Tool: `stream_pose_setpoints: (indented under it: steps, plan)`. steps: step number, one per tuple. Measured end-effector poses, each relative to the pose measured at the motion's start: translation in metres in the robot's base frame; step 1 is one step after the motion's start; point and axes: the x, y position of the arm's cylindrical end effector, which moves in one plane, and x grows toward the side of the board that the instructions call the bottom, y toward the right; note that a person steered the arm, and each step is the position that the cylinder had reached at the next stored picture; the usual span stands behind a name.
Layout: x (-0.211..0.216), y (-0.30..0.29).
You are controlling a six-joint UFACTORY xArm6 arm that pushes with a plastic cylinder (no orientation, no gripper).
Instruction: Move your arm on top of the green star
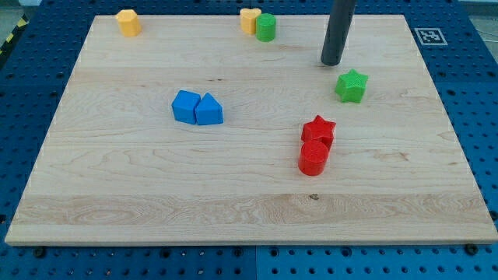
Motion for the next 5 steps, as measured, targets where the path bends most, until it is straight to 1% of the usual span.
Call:
stream_pose_setpoints:
  steps: [5]
  plan:
    - [0.001,0.043]
